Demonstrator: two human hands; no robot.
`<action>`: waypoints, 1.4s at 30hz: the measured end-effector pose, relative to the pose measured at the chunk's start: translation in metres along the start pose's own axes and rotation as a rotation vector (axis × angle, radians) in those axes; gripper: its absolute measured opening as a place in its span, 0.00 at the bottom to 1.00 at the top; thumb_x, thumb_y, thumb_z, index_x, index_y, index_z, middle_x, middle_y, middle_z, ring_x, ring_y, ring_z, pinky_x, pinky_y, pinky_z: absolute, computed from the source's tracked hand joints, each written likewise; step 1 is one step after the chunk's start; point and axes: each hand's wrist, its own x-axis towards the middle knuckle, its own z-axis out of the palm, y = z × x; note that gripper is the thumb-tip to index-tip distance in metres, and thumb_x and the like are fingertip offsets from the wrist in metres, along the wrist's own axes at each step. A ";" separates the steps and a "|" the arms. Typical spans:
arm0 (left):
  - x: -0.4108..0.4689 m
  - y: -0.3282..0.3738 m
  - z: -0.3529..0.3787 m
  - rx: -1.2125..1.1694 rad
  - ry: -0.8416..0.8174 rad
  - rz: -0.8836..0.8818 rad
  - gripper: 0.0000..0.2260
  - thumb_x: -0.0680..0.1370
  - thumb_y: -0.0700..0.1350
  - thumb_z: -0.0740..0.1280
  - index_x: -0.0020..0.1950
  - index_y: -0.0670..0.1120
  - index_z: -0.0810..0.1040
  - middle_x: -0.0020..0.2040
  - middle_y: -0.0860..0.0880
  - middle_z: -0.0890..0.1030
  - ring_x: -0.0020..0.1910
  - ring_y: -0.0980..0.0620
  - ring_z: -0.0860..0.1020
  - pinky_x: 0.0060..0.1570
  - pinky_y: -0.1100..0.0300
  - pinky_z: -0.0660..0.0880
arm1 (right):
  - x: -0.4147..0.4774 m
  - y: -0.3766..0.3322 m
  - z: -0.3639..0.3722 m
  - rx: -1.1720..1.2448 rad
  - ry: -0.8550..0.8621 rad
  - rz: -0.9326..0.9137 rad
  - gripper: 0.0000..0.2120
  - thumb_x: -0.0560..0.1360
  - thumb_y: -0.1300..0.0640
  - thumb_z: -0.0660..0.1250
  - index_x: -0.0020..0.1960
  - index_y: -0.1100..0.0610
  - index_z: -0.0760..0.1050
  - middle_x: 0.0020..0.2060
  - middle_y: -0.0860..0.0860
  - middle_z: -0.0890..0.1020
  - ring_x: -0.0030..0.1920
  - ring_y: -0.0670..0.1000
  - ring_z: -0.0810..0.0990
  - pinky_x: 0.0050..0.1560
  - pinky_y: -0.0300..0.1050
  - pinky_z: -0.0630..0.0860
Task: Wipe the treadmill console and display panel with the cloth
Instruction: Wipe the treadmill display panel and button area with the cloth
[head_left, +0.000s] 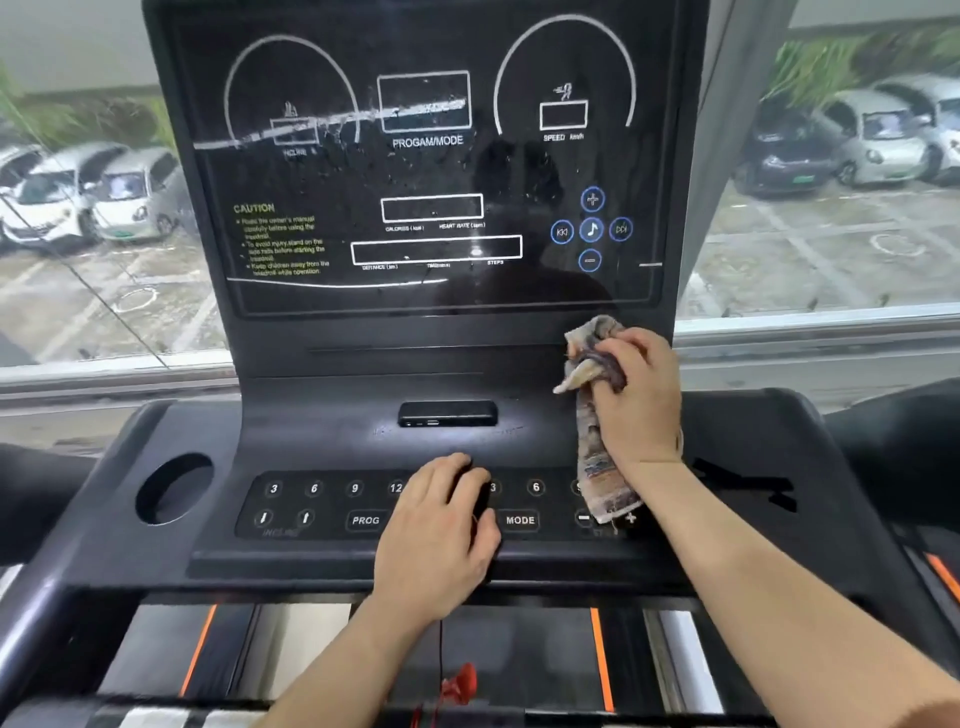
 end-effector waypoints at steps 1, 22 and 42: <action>0.000 0.000 0.000 -0.003 -0.004 -0.002 0.15 0.76 0.51 0.62 0.59 0.46 0.77 0.63 0.47 0.74 0.64 0.47 0.71 0.65 0.52 0.69 | -0.003 -0.007 0.011 -0.016 -0.003 0.022 0.16 0.65 0.71 0.67 0.52 0.64 0.80 0.54 0.60 0.78 0.54 0.61 0.75 0.59 0.52 0.71; 0.038 -0.101 -0.045 -0.140 0.020 -0.131 0.20 0.74 0.39 0.69 0.66 0.45 0.74 0.66 0.45 0.71 0.63 0.44 0.70 0.62 0.50 0.71 | -0.053 -0.074 0.066 -0.338 -0.247 -0.098 0.25 0.69 0.56 0.58 0.65 0.64 0.70 0.60 0.63 0.72 0.56 0.62 0.70 0.58 0.57 0.70; 0.035 -0.185 -0.083 -0.236 -0.034 -0.061 0.13 0.77 0.41 0.66 0.61 0.48 0.78 0.56 0.53 0.72 0.56 0.53 0.68 0.49 0.62 0.66 | -0.090 -0.145 0.098 -0.564 -0.359 0.077 0.27 0.68 0.51 0.59 0.67 0.50 0.69 0.63 0.54 0.70 0.60 0.61 0.72 0.59 0.59 0.69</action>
